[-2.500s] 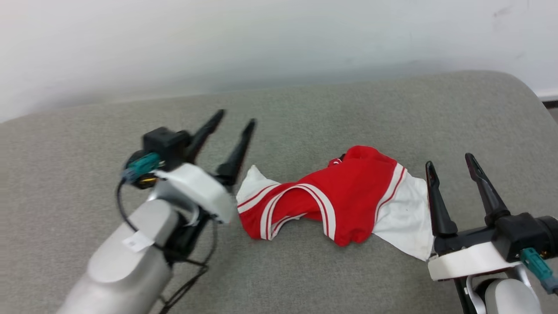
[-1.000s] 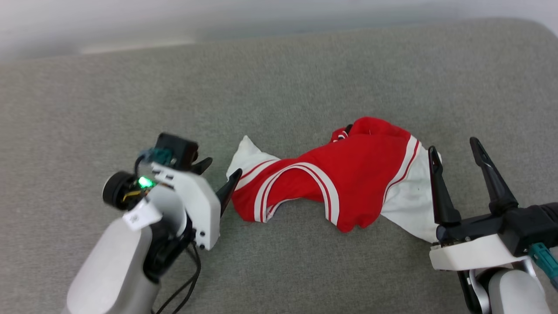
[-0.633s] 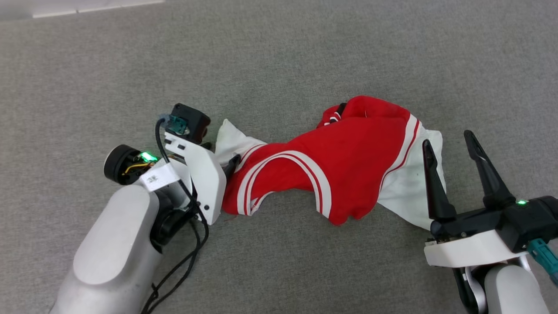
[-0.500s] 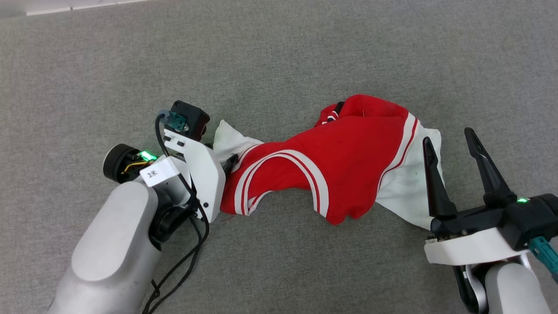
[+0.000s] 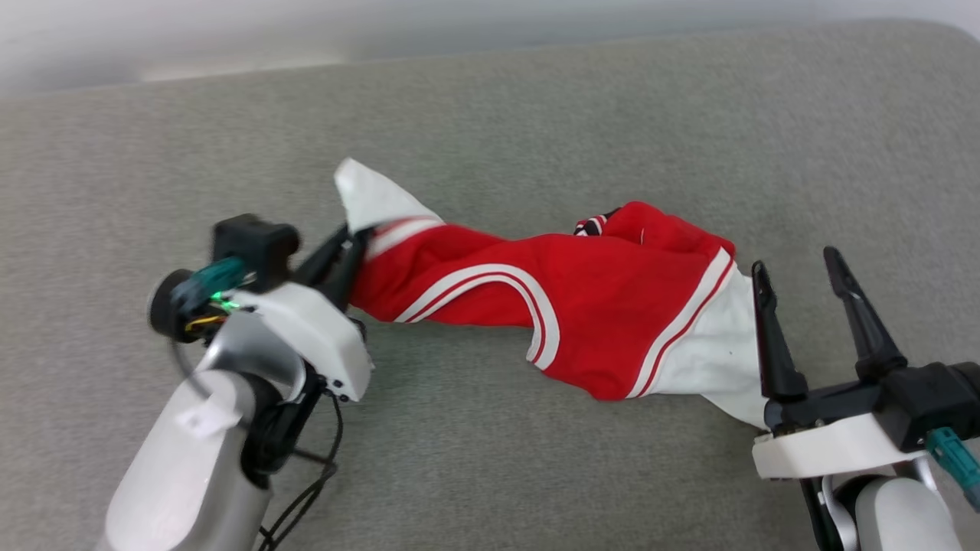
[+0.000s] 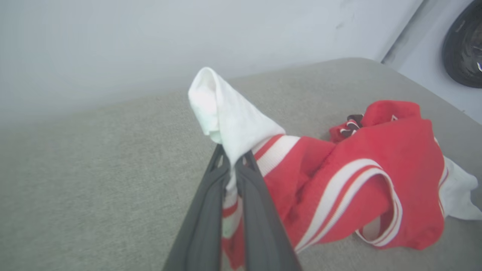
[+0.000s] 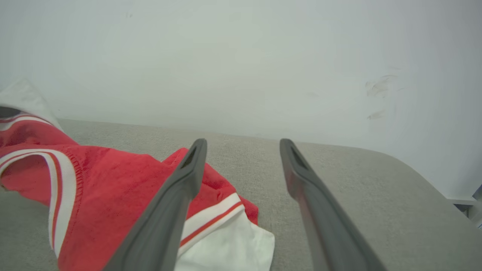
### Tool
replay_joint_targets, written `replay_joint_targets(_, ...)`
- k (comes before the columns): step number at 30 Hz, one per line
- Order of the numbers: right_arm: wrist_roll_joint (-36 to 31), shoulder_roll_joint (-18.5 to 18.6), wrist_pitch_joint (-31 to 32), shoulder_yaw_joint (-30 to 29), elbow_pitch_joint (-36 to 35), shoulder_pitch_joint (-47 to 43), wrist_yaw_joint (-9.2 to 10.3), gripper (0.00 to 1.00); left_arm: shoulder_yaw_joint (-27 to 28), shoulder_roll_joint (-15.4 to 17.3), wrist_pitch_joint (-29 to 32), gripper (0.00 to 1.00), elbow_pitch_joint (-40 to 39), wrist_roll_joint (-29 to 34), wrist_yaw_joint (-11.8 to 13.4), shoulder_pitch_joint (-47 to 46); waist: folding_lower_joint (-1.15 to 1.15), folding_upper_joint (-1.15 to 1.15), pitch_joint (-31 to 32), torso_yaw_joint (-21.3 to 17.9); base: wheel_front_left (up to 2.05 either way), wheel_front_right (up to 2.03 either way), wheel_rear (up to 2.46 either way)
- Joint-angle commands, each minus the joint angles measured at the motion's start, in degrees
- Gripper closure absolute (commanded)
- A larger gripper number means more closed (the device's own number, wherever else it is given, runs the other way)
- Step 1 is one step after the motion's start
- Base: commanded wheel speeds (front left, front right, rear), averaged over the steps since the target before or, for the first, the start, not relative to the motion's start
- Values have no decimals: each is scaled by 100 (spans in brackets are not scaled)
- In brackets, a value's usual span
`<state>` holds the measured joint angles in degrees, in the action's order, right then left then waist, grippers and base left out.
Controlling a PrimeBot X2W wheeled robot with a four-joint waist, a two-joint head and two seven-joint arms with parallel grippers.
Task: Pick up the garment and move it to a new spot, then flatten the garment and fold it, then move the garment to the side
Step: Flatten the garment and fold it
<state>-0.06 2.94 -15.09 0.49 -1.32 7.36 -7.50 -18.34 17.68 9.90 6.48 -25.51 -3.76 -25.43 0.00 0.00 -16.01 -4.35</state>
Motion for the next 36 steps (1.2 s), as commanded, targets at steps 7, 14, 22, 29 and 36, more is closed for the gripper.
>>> replay_joint_targets(7, -80, -10, -12, 37, 92, -181, 2, 0, 404, 84, -1481, 100, -636, 166, 336, 1135, 0, 0, 458, 484, 0, 0, 0)
replay_joint_targets(14, -125, -10, -12, 80, 186, -285, 3, 0, 458, 88, -1712, 100, 157, -53, 377, 2197, 0, 0, 614, 635, 0, 0, 0)
replay_joint_targets(22, -186, -10, -12, 61, 330, -355, 2, 0, 287, 60, -1052, 0, 1122, -400, 209, 2386, 0, 0, 801, 648, 0, 0, 0)
replay_joint_targets(29, -310, -10, -12, -52, 373, -431, 2, 0, 439, 170, -1542, 0, 978, -294, 312, 2277, 0, 0, 1061, 593, 0, 0, 0)
replay_joint_targets(36, -572, 193, 490, 96, 448, -436, 4, 0, 527, 343, -2499, 0, -73, 443, 139, 2278, 0, 0, 1182, 527, 0, 0, 0)
